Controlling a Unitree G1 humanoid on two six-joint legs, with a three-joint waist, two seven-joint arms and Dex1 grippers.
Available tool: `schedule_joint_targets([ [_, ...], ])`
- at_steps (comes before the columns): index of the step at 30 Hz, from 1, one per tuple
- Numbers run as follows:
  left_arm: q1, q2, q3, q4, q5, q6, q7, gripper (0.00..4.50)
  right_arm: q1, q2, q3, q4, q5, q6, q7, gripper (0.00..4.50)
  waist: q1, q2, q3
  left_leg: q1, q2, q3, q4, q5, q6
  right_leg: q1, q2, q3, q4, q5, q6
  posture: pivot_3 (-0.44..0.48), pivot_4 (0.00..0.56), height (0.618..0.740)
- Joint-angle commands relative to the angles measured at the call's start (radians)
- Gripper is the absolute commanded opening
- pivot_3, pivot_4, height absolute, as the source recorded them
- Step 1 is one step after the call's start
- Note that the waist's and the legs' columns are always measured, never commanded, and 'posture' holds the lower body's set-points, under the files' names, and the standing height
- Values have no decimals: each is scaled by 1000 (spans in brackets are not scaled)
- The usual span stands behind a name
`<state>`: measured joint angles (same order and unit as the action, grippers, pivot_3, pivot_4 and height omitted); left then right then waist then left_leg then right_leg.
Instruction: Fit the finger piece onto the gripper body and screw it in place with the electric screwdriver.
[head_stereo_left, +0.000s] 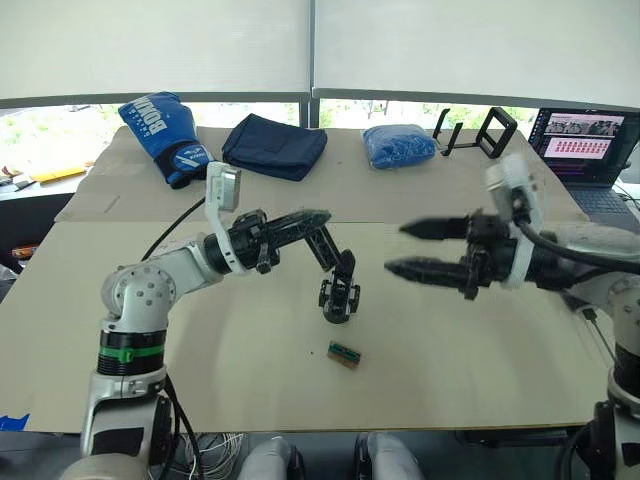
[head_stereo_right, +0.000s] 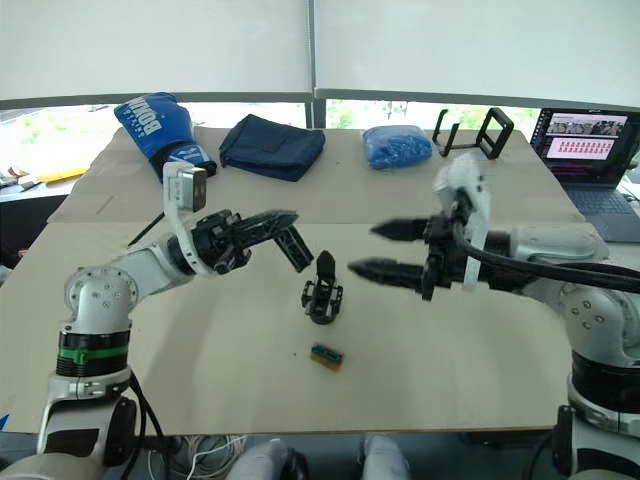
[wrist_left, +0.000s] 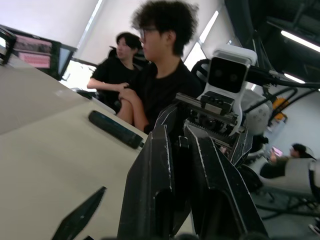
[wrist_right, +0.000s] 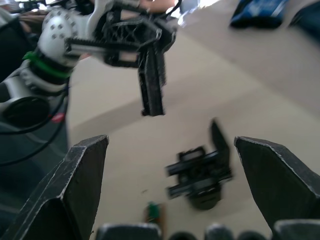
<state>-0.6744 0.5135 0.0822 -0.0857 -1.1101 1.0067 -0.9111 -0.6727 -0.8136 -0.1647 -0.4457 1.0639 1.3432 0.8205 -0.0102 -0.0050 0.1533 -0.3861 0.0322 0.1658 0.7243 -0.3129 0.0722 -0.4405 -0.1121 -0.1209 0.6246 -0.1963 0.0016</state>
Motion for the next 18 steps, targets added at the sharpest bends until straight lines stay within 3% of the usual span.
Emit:
schedule_joint_targets([
  [1,-36,5,-40,-32,-11,37,-66,0,-72,31,43,-6,101,133,-73,4438,-1,0,0,0,0,0,0,0,0,0,0,0,0,0,0,0,150,740],
  [10,-8,-17,-81,-86,-15,104,-61,0,-113,221,42,29,243,230,-306,4438,0,0,0,-1,0,0,-1,0,0,-1,0,-1,0,0,-1,0,150,740],
  [18,4,-45,-75,-107,-8,103,-44,0,-93,236,76,31,367,208,-411,4438,-2,0,0,-1,-1,0,-2,0,-1,-1,0,-1,0,0,0,0,150,740],
])
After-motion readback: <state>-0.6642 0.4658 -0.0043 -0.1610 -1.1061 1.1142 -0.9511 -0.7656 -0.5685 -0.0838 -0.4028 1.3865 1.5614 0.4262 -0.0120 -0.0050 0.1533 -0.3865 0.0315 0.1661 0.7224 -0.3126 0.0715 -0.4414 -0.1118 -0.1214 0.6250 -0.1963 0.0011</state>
